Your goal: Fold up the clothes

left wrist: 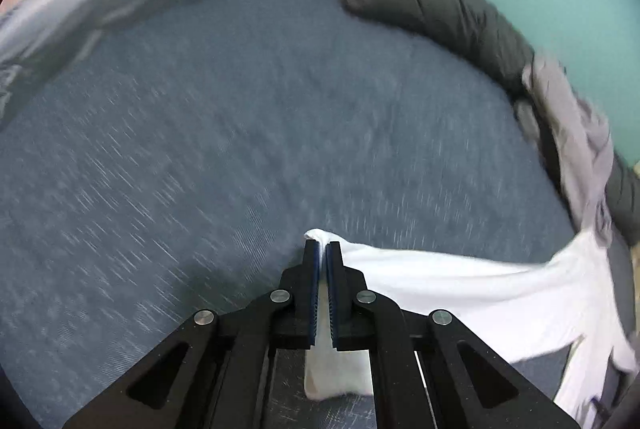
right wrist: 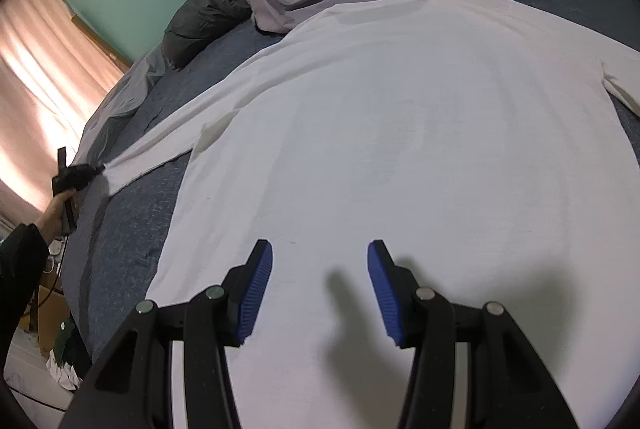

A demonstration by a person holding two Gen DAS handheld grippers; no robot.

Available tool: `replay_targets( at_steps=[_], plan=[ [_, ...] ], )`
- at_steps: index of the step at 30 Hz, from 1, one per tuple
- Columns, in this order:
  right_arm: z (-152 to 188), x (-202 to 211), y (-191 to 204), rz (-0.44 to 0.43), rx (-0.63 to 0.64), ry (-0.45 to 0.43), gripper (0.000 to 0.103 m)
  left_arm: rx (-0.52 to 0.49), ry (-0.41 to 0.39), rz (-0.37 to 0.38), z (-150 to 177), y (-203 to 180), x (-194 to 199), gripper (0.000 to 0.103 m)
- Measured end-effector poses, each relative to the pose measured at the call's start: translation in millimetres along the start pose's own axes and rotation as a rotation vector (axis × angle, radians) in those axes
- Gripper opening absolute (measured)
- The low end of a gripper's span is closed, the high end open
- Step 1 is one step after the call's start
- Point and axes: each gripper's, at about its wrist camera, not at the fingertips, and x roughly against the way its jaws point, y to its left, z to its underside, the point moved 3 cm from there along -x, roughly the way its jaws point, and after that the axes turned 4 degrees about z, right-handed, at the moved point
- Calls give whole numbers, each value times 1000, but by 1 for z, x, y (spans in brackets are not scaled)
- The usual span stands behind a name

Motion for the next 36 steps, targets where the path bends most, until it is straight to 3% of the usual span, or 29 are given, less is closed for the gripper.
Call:
replay_targets(
  at_steps=[3,10,15,19,25,31,33,34,36],
  plan=[
    [1,1,4,-7,12,-3,50,21,-66,-9,-16,3,20,4],
    [1,-1,1,0,9,4,50,87,28,-1,-20,16,-15,4],
    [2,-3,0,5,16,11,50,115,14,-13,-16,23,-18,12],
    [4,-5,2,-8,4,9,50,112,-38,-7,-13,30,-2,40],
    [9,-5,15,-38,13,7,50,13,69,26,22,24,-12,40],
    [8,-2,20,-39,31,1,50,-23,67,51,36,11,-20,39],
    [7,-2,17,-35,23,0,50,-35,80,63,28,14,-30,23],
    [7,-2,15,-32,19,-1,50,-41,86,58,30,15,-32,9],
    [6,-3,12,-31,9,-1,50,-51,88,57,23,11,-33,8]
  ],
)
